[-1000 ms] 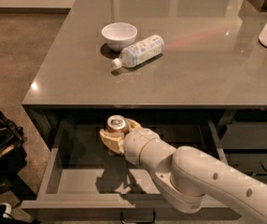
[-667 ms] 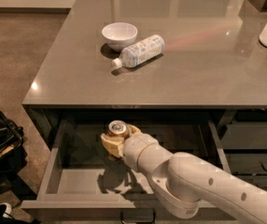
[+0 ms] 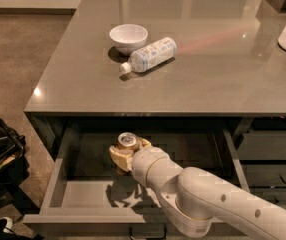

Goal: Place orange can into top drawer

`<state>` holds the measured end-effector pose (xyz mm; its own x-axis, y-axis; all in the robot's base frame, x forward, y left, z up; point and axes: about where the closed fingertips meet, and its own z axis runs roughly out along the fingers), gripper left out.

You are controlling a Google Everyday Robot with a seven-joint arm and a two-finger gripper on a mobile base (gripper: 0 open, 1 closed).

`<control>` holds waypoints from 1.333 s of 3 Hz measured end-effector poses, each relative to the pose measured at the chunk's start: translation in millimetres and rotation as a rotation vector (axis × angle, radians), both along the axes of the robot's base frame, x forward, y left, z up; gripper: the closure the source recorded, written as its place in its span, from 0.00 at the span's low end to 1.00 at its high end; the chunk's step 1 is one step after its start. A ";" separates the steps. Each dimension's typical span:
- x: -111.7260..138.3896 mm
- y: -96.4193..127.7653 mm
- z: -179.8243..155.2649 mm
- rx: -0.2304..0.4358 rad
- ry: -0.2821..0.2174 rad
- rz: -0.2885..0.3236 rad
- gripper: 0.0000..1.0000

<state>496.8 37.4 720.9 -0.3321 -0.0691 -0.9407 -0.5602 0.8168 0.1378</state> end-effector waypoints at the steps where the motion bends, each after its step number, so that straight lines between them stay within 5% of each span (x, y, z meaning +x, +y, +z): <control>1: 0.0 0.0 0.0 0.000 0.000 0.000 0.59; 3: 0.0 0.0 0.0 0.000 0.000 0.000 0.12; 4: 0.0 0.1 0.0 0.000 0.000 0.000 0.00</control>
Offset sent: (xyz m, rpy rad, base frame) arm 0.0000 0.0000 0.0000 0.0000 0.0000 0.0000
